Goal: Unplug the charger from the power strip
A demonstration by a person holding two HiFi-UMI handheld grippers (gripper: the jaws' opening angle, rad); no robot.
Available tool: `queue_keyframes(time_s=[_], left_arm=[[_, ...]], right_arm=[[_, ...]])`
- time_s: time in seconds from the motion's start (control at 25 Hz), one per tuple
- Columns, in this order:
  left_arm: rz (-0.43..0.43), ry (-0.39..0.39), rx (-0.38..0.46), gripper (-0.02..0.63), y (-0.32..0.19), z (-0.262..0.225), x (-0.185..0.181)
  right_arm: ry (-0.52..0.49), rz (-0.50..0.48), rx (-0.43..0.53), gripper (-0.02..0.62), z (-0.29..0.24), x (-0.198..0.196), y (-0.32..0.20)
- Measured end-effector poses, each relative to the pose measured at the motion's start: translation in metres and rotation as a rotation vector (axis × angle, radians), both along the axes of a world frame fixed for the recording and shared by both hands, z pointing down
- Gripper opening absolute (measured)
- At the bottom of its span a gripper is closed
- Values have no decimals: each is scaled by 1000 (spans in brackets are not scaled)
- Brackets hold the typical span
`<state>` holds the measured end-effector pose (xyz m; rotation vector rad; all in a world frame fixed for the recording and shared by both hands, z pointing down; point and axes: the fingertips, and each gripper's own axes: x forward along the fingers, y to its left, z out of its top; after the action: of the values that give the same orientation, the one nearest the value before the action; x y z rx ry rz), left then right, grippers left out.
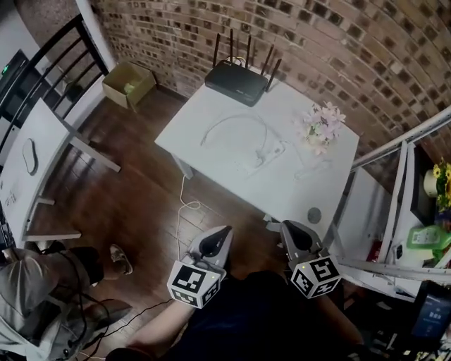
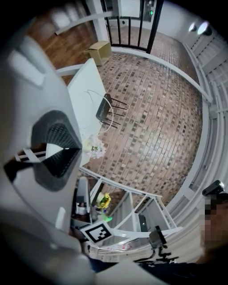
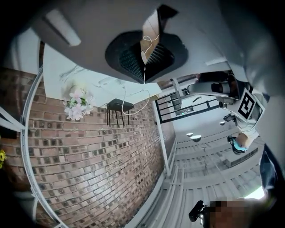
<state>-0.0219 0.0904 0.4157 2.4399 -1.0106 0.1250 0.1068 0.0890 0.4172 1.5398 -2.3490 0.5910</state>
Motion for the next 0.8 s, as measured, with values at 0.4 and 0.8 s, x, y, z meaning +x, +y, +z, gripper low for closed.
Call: queue_keyframes(time_s=[0.4, 0.8], left_arm=[[-35, -9, -47, 6, -52, 19, -3], [-120, -95, -35, 6, -121, 28, 30]], right_arm=[[74, -67, -66, 14, 40, -5, -67], [89, -197, -110, 115, 90, 2, -140]])
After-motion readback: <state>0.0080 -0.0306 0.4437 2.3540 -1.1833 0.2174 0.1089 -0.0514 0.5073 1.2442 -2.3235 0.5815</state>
